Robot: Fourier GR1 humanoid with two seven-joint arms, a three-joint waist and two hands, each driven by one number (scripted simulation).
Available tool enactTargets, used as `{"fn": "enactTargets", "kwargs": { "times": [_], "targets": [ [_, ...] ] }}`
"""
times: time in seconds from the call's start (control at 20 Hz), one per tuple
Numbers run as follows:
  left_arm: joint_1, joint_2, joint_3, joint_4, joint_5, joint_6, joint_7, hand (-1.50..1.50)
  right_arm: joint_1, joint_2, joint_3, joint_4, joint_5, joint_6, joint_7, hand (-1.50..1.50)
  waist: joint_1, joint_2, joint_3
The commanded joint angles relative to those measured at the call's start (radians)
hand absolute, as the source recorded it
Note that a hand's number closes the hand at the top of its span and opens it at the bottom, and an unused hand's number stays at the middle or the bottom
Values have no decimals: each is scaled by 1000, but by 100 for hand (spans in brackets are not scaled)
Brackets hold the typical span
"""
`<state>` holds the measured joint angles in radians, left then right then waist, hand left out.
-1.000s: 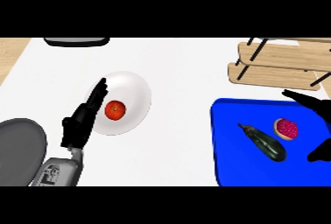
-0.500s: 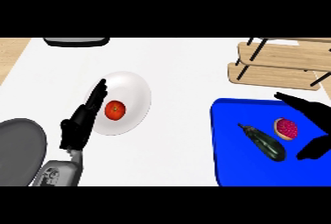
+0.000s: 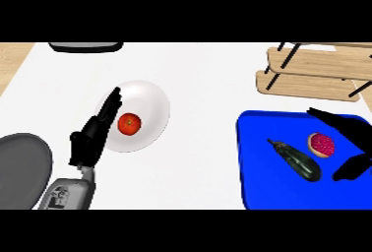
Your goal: Pick the cupcake from the tray and place it in the tiered shelf
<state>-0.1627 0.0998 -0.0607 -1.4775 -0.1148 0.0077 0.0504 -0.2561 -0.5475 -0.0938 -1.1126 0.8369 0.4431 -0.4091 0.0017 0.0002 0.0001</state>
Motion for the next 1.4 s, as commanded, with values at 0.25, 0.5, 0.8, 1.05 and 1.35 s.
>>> {"fn": "enactTargets", "kwargs": {
  "times": [0.25, 0.5, 0.8, 1.05, 1.35],
  "targets": [
    [16, -28, -10, -48, -33, 2, 20, 0, 28, 12, 8, 51, 65, -50, -68, 150, -1, 0, 0],
    [60, -12, 11, 17, -32, -15, -83, 0, 32, 1, 51, 26, 126, -108, -112, 150, -1, -1, 0],
    [-24, -26, 33, 82, -36, -16, -50, 0, 30, 10, 12, 7, 116, -115, -139, 150, -4, 0, 0],
    [18, -9, 36, 43, -26, -22, -43, 0, 57, 340, 48, -163, 153, -163, 356, 150, -25, -13, -5],
    [-5, -9, 40, 51, -29, -17, -45, 0, 42, 541, 171, -313, 111, -304, 758, 150, -9, -9, -2]
  ]
}}
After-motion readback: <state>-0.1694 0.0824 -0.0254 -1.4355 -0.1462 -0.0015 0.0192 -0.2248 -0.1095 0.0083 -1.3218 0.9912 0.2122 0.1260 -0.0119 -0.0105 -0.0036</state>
